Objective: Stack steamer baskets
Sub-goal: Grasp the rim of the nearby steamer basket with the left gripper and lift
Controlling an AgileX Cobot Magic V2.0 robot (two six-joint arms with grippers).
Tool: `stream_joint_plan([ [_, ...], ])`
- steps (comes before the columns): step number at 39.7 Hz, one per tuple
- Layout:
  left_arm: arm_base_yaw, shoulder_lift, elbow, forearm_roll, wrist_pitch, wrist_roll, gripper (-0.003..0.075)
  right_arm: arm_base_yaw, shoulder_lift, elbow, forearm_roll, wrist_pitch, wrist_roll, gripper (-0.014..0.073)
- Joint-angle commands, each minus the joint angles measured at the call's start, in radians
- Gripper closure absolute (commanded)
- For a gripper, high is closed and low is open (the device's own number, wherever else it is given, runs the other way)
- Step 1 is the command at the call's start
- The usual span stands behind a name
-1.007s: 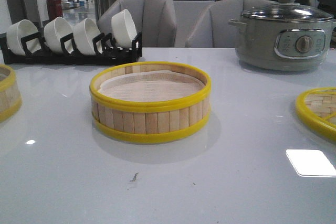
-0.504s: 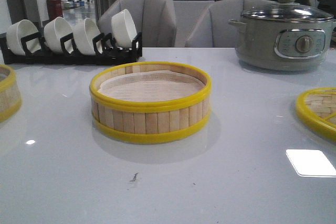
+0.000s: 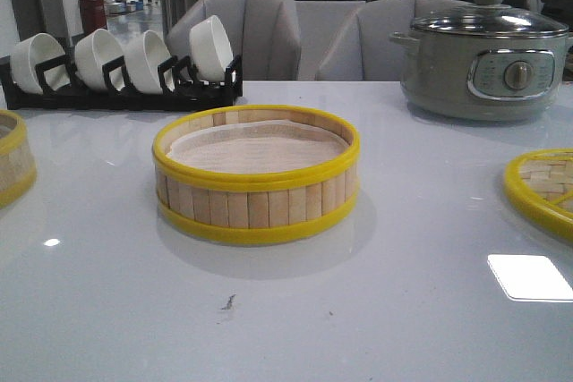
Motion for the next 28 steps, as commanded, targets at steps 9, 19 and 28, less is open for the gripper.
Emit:
stream_joint_plan([
  [9, -0.005, 0.152, -0.028, 0.019, -0.205, 0.001, 0.0225, 0.001, -0.001, -0.038, -0.009, -0.040, 0.004, 0.0201],
  [19, -0.003, 0.271, -0.028, 0.028, -0.260, -0.001, 0.0225, 0.001, -0.001, -0.038, -0.009, -0.036, 0.004, 0.0201],
  [28, -0.003, 0.348, -0.028, 0.028, -0.262, -0.003, 0.0226, 0.001, -0.001, -0.038, -0.009, -0.037, 0.004, 0.0201],
])
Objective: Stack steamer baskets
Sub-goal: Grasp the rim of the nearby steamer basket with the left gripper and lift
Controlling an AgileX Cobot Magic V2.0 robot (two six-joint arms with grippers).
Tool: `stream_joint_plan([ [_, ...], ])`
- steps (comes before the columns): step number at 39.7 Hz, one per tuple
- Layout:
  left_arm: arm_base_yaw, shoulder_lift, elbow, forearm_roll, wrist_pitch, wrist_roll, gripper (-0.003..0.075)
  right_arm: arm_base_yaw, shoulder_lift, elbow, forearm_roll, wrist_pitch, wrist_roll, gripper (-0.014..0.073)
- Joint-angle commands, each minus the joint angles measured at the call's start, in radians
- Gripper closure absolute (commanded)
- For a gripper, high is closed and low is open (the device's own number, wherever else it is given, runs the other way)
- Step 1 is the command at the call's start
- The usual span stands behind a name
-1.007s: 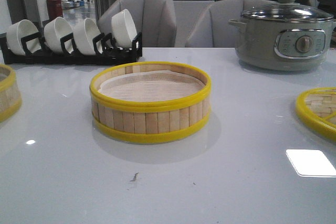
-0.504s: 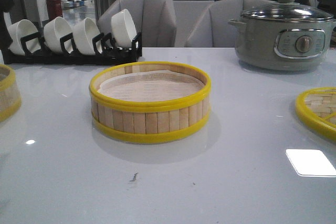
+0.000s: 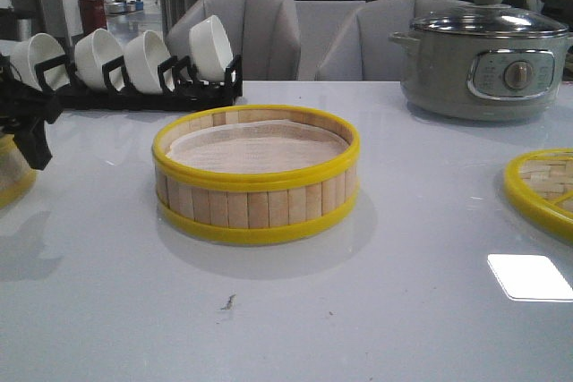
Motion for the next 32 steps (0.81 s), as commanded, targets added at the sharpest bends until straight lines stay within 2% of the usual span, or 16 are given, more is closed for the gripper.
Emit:
stream_joint_plan([
  [1, -0.003, -0.026, -0.029, 0.003, -0.046, -0.005, 0.0226, 0.001, -0.003, -0.038, -0.009, -0.074, 0.004, 0.0201],
  [4, -0.003, -0.017, -0.029, 0.003, -0.046, -0.005, 0.0235, 0.001, -0.003, -0.038, -0.009, -0.074, 0.004, 0.0201],
  [7, -0.003, -0.017, -0.029, 0.003, -0.048, -0.012, 0.0281, 0.001, -0.003, -0.038, -0.009, -0.074, 0.004, 0.0201],
  [10, -0.003, -0.017, -0.036, 0.003, -0.048, -0.032, 0.0379, 0.001, -0.003, -0.038, -0.009, -0.074, 0.004, 0.0201],
  [14, -0.003, -0.019, -0.054, 0.003, -0.030, -0.032, 0.0615, 0.001, -0.003, -0.038, -0.009, -0.074, 0.004, 0.0201],
  [15, -0.003, -0.022, -0.060, 0.003, -0.023, -0.032, 0.0652, 0.001, -0.003, -0.038, -0.009, -0.074, 0.004, 0.0201],
  [17, -0.005, -0.023, -0.075, 0.003, -0.003, -0.032, 0.0612, 0.001, -0.003, -0.038, -0.009, -0.074, 0.004, 0.0201],
  [20, -0.015, -0.028, -0.110, 0.003, 0.041, -0.032, 0.0636, 0.001, -0.003, -0.038, -0.009, -0.074, 0.004, 0.0201],
  [26, -0.054, -0.046, -0.204, 0.003, 0.123, -0.032, 0.0634, 0.001, -0.003, -0.038, -0.009, -0.073, 0.004, 0.0201],
  [32, -0.142, -0.065, -0.322, 0.003, 0.188, -0.032, 0.0634, 0.001, -0.003, -0.038, -0.009, -0.074, 0.004, 0.0201],
])
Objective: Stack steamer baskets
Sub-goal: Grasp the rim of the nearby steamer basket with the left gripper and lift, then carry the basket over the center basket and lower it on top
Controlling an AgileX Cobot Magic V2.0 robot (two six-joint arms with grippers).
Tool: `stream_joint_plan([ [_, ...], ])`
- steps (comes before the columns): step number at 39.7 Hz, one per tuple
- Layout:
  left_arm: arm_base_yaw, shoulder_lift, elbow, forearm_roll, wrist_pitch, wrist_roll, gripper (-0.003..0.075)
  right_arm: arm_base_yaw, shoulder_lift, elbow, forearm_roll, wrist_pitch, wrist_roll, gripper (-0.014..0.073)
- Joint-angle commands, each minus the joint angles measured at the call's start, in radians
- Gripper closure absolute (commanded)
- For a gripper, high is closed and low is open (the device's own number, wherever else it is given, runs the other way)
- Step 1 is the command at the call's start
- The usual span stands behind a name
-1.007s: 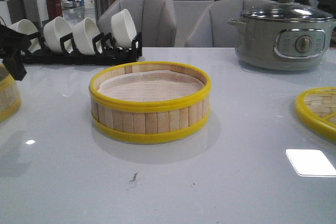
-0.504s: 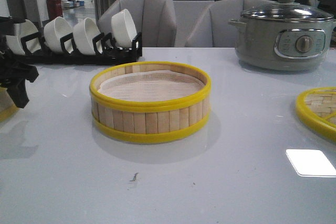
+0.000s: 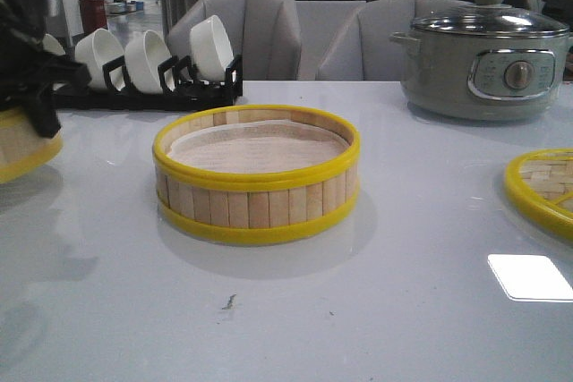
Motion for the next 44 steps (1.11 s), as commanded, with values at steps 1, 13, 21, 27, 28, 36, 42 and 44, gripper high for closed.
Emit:
stream_joint_plan([
  [1, -0.075, -0.085, -0.116, 0.004, -0.003, 0.000, 0.0634, 0.001, -0.003, -0.038, -0.009, -0.074, 0.002, 0.0201],
  [13, -0.341, -0.083, -0.311, 0.004, 0.040, 0.000, 0.0634, 0.001, -0.003, -0.038, -0.009, -0.074, 0.002, 0.0201],
  [21, -0.488, -0.053, -0.323, 0.015, 0.038, 0.000, 0.0634, 0.001, -0.003, -0.038, -0.009, -0.074, 0.002, 0.0201],
  [27, -0.558, -0.005, -0.323, 0.018, 0.018, 0.000, 0.0634, 0.001, -0.003, -0.038, -0.009, -0.070, 0.002, 0.0201],
  [28, -0.566, 0.000, -0.323, 0.018, 0.011, 0.000, 0.0634, 0.001, -0.003, -0.038, -0.009, -0.069, 0.002, 0.0201],
  [36, -0.613, 0.045, -0.323, 0.002, -0.038, 0.000, 0.0634, 0.001, -0.003, -0.038, -0.009, -0.061, 0.002, 0.0201],
  [42, -0.627, 0.073, -0.323, -0.002, -0.045, 0.000, 0.0634, 0.001, -0.003, -0.038, -0.009, -0.060, 0.002, 0.0201],
  [44, -0.627, 0.078, -0.323, -0.002, -0.045, 0.000, 0.0634, 0.001, -0.003, -0.038, -0.009, -0.059, 0.002, 0.0201],
])
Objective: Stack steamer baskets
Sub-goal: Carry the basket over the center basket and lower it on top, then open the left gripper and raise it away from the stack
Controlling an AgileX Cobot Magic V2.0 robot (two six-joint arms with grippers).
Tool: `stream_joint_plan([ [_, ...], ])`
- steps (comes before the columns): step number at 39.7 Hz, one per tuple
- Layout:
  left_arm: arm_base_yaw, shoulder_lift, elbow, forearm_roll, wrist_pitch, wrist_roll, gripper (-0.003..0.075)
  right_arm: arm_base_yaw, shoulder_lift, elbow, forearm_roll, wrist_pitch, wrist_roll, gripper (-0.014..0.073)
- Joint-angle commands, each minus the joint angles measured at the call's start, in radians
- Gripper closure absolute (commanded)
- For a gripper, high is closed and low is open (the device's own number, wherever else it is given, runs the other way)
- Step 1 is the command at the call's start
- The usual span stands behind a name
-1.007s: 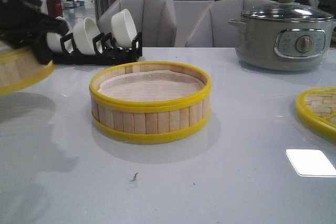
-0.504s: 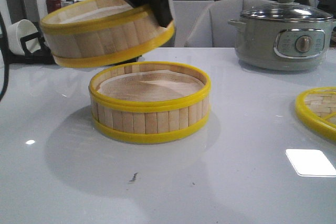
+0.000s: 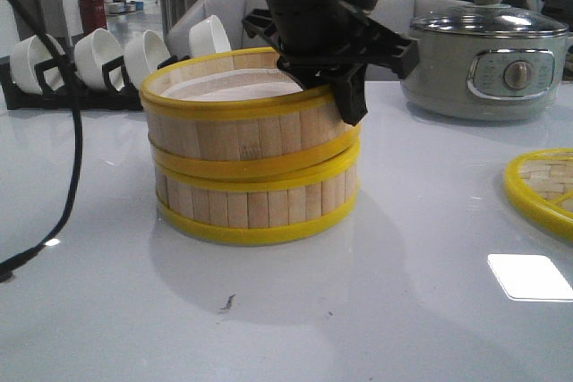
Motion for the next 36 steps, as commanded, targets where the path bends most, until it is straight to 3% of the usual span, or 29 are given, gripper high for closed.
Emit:
stream_joint_plan([
  [1, -0.013, -0.054, -0.036, 0.005, -0.078, 0.000, 0.0634, 0.001, -0.003, -0.038, -0.009, -0.068, 0.002, 0.0201],
  [22, -0.013, -0.053, -0.036, 0.005, -0.088, 0.000, 0.0620, 0.001, -0.003, -0.038, -0.009, -0.063, 0.002, 0.0201],
  [26, -0.013, -0.053, -0.036, 0.009, -0.098, 0.000, 0.0546, 0.001, -0.003, -0.038, -0.009, -0.060, 0.002, 0.0201],
  [33, -0.013, -0.053, -0.036, 0.009, -0.105, 0.000, 0.0328, 0.001, -0.003, -0.038, -0.009, -0.053, 0.002, 0.0201],
  [36, -0.013, -0.053, -0.036, 0.009, -0.105, 0.000, 0.0293, 0.001, -0.003, -0.038, -0.009, -0.053, 0.002, 0.0201],
])
